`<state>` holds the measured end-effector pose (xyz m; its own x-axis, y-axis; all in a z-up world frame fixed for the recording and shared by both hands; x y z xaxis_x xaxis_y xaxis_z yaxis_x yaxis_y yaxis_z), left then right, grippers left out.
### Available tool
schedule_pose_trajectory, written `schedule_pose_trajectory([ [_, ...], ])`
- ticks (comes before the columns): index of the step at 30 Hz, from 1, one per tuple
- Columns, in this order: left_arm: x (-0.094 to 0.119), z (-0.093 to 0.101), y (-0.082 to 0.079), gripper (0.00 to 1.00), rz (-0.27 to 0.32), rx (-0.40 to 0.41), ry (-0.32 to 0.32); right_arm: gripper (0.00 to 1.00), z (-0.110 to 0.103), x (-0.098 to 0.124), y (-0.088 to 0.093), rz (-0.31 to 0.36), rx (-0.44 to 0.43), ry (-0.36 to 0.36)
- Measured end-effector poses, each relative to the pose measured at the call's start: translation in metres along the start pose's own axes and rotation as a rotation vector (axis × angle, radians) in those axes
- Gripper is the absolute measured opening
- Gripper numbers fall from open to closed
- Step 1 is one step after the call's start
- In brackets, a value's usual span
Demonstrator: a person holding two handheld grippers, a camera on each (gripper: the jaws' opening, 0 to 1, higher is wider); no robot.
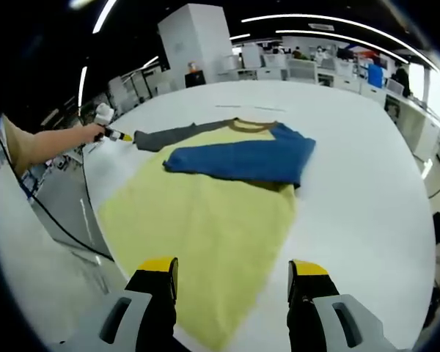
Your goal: Fold the garment on the visible template until the final outline fits inside the template.
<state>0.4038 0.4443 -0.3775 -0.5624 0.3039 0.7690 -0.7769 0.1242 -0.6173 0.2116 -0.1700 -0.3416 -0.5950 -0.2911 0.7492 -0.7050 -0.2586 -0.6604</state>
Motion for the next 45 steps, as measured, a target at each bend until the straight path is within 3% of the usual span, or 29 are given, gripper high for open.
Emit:
schedule_pose_trajectory([
  [5,-0.003,0.004,-0.004,0.17,0.044,0.047,0.012,0.58,0.001,0.001,0.003,-0.005,0.004,0.002],
  [12,-0.008,0.005,0.001,0.21,0.016,0.049,-0.016,0.59,0.001,0.002,0.004,-0.002,0.003,0.005],
  [18,-0.010,0.006,0.002,0.18,0.021,0.086,-0.015,0.59,0.001,0.003,0.007,-0.005,0.000,0.007],
  [21,-0.012,0.010,0.002,0.11,0.034,0.113,0.016,0.59,0.000,0.003,0.007,-0.004,-0.002,0.007],
  [26,-0.012,0.009,0.003,0.01,0.029,0.106,0.013,0.59,-0.002,0.003,0.007,0.001,-0.007,0.004],
  [32,-0.012,0.007,0.005,0.00,0.011,0.094,0.037,0.59,-0.002,0.004,0.010,-0.001,-0.010,0.005],
  [45,0.010,-0.006,0.007,0.00,-0.008,0.085,0.014,0.58,-0.002,0.002,0.010,0.000,-0.003,-0.004],
])
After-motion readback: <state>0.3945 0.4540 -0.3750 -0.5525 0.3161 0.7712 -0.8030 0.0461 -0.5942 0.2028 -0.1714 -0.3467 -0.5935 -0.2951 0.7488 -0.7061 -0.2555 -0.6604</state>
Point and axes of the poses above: the point that each gripper's makers call its tool centre point, and the gripper's own axes: x roughly backward along the fingers, z roughly to its right, y roughly out of its underside, the point moved 5 cm from there along x, roughly backward along the fingers, and after that the axes turned 11 degrees about y, right-handed, at the moved point
